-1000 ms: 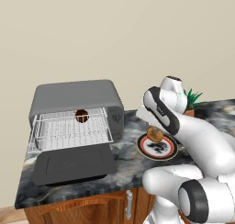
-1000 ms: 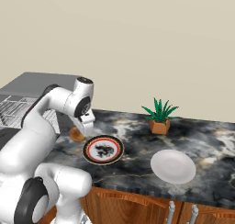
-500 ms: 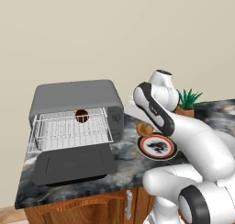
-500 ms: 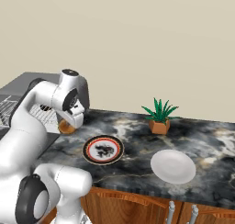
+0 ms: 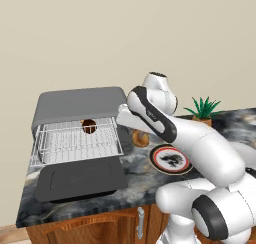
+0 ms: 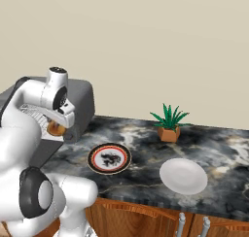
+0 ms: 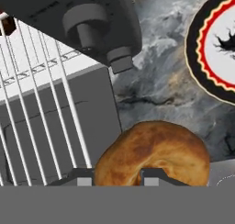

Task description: Open the toaster oven door. Place the bread on the top rack in the toaster oven and place the steak on the bottom rack.

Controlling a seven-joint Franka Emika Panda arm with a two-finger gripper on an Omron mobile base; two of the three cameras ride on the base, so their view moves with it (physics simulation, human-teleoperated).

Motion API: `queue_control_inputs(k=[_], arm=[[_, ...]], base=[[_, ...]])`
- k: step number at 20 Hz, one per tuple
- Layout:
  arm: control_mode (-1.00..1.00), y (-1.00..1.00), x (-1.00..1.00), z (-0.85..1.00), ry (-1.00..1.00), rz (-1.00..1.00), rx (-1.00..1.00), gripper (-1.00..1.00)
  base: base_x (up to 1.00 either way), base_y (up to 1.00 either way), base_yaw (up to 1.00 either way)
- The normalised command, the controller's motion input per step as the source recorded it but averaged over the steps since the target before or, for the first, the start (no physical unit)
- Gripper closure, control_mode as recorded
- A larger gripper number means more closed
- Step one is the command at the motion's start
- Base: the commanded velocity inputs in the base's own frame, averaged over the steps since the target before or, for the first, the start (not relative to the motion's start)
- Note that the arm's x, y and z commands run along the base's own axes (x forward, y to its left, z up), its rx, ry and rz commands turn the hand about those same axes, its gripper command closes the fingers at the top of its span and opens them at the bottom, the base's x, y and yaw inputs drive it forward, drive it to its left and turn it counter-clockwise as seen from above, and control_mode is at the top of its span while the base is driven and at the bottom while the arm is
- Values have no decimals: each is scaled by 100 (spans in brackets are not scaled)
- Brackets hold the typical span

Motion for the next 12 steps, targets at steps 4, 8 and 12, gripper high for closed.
queue_control_inputs(k=[4,8,12], arm=[[-100,57,13,-3,-10,14,0,100],[-100,43,26,2,-8,14,0,100],[-100,46,21,6,-8,13,0,100]], base=[[0,0,0],[0,0,0],[0,0,0]])
